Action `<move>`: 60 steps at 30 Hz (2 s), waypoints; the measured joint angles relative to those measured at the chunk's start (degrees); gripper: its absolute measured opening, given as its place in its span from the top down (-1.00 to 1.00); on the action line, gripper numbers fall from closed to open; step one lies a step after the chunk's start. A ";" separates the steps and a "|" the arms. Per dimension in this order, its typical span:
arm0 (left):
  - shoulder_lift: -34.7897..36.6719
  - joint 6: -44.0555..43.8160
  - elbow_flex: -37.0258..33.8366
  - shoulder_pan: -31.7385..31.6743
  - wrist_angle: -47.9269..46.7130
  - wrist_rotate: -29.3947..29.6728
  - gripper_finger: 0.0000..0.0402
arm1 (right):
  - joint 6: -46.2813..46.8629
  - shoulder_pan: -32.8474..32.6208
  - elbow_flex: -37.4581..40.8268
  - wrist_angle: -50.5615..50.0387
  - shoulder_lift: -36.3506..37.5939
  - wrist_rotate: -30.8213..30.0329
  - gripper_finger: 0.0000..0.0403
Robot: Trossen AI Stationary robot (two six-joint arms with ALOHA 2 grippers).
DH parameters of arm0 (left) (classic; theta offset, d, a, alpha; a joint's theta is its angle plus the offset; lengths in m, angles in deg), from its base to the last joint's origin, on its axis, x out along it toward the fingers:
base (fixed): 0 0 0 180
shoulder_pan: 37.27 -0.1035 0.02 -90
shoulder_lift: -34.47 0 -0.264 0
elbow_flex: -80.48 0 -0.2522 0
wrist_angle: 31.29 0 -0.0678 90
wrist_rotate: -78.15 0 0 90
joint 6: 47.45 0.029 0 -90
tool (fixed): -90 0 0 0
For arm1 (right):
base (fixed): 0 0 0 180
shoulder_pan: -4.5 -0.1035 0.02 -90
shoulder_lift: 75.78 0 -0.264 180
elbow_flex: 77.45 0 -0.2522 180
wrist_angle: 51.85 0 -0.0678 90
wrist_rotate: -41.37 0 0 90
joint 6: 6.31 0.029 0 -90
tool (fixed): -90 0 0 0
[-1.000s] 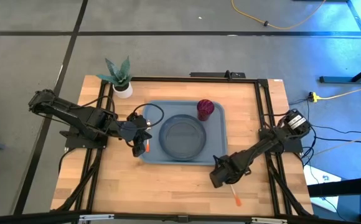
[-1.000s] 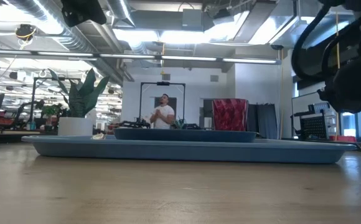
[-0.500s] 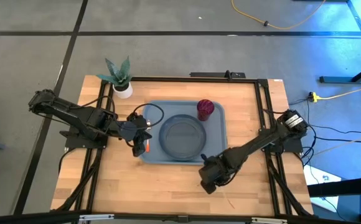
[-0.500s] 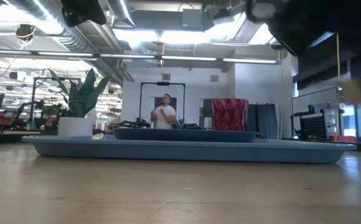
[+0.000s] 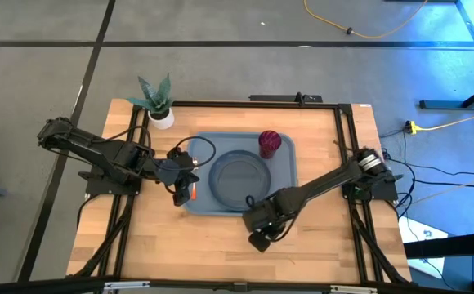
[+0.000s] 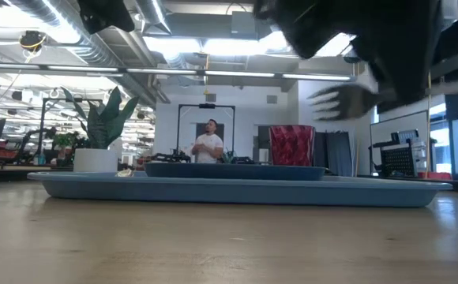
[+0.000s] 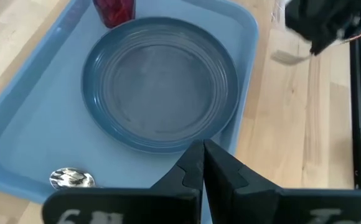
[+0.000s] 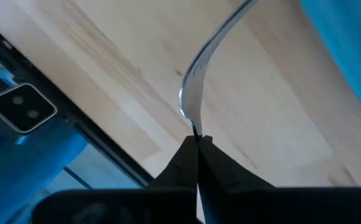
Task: Pick and place plate/cup/fork/spoon on tray
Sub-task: Put the orange fork on the blue tray
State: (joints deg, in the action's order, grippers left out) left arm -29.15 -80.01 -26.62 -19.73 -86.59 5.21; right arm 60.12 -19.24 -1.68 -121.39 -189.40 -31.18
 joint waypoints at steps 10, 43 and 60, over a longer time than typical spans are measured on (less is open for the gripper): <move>0.00 1.40 0.00 0.00 0.00 0.02 1.00 | -16.18 0.02 -12.25 -8.13 -12.27 -5.46 1.00; 0.00 3.31 0.00 0.00 0.01 0.00 1.00 | -30.77 -1.60 -18.87 -4.73 -19.11 -22.41 0.84; -0.01 3.07 0.00 0.04 0.02 -3.20 0.97 | -30.46 -2.03 -35.30 -28.86 -18.61 -22.56 0.83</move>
State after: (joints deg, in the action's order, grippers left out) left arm -29.16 -76.94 -26.62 -19.68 -86.57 2.02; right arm 29.66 -21.28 -36.98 -150.24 -208.01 -53.74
